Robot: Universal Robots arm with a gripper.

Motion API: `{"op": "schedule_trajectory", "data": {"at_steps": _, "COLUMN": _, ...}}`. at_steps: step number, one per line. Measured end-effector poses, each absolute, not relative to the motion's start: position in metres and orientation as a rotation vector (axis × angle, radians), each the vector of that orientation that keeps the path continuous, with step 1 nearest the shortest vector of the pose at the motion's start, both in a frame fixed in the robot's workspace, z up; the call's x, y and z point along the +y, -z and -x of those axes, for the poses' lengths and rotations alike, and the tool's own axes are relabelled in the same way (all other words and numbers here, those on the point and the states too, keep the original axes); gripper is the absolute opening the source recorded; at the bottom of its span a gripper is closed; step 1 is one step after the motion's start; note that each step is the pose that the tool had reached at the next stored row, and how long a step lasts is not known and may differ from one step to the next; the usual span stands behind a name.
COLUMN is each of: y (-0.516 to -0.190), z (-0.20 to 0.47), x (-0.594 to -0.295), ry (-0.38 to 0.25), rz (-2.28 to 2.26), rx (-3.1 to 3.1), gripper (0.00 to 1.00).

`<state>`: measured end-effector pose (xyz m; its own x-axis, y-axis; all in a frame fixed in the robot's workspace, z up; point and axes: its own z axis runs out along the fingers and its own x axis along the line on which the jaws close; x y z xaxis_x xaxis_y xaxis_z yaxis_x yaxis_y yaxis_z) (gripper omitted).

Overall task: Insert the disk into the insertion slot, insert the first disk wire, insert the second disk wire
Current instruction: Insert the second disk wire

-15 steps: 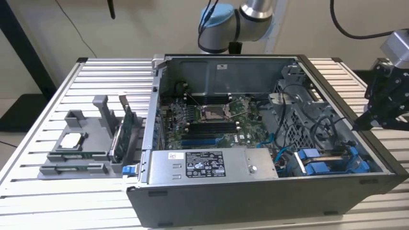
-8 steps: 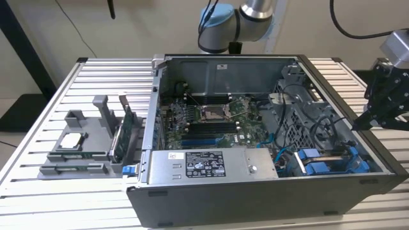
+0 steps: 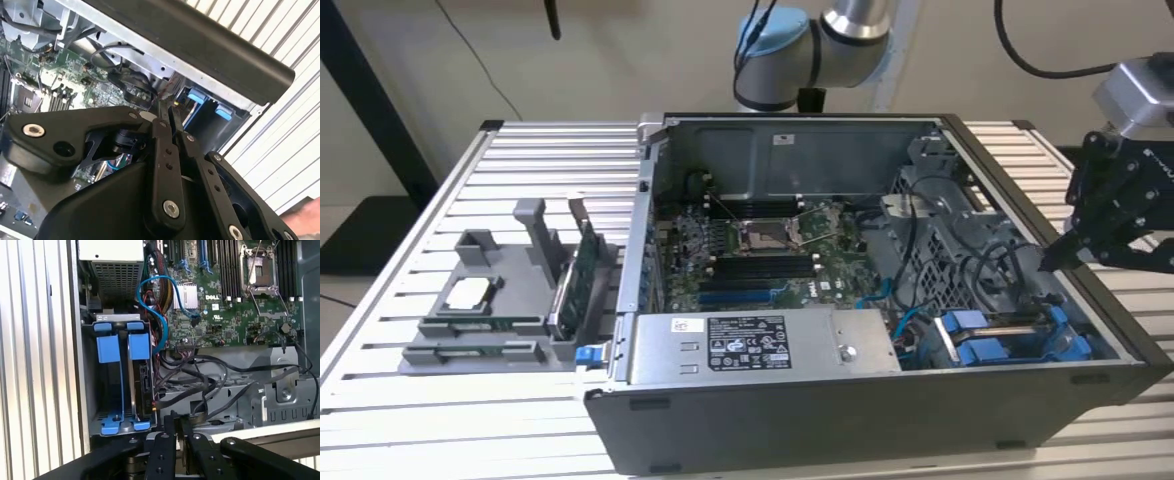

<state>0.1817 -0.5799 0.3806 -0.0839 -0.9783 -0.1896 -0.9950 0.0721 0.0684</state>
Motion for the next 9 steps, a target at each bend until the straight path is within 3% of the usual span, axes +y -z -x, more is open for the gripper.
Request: {"op": "schedule_trajectory", "data": {"at_steps": 9, "y": -0.385, "z": -0.15, "x": -0.58, "ry": -0.286, "rz": 2.047, "rx": 2.227, "gripper": 0.16}}
